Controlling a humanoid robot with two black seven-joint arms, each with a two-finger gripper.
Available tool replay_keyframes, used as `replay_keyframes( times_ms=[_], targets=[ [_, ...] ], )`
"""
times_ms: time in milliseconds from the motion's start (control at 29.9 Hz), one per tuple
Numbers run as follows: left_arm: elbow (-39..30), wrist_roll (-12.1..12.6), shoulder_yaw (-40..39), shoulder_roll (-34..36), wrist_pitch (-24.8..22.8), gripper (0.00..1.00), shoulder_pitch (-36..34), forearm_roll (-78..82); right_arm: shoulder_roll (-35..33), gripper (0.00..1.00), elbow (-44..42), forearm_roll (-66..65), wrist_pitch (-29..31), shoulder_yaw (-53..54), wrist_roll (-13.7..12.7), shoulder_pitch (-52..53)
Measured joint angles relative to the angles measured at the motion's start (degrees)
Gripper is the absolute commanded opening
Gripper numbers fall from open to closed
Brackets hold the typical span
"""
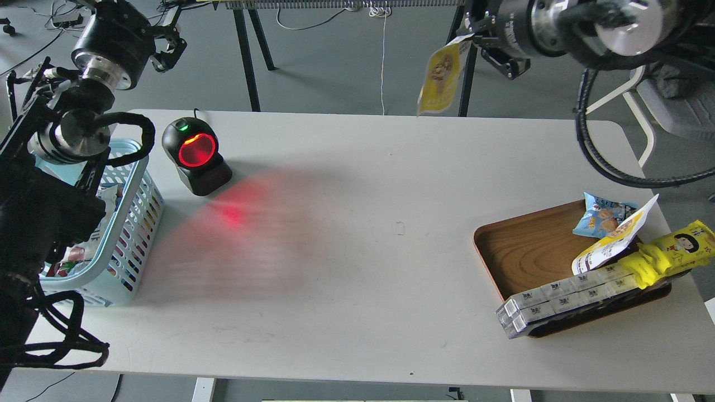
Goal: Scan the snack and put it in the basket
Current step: 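Lift the yellow snack packet with the right gripper toward the table center, then set the yellow packet upright on the table and withdraw the right gripper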
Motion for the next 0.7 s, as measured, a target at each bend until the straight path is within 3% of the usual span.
replay_keyframes(
  times_ms=[334, 701],
  targets=[
    [0.0, 0.0, 0.1, 0.0, 0.0, 1.0, -0.4, 0.1, 17.4, 0.0, -8.3, 0.2, -6.9, 4.0, 0.0, -10.0],
    [0.1, 0.1, 0.1, -0.1, 0.0, 1.0, -0.5, 0.1, 26.7, 0.0, -16.4, 0.1, -7.1, 5.1, 0.0, -16.4]
  ],
)
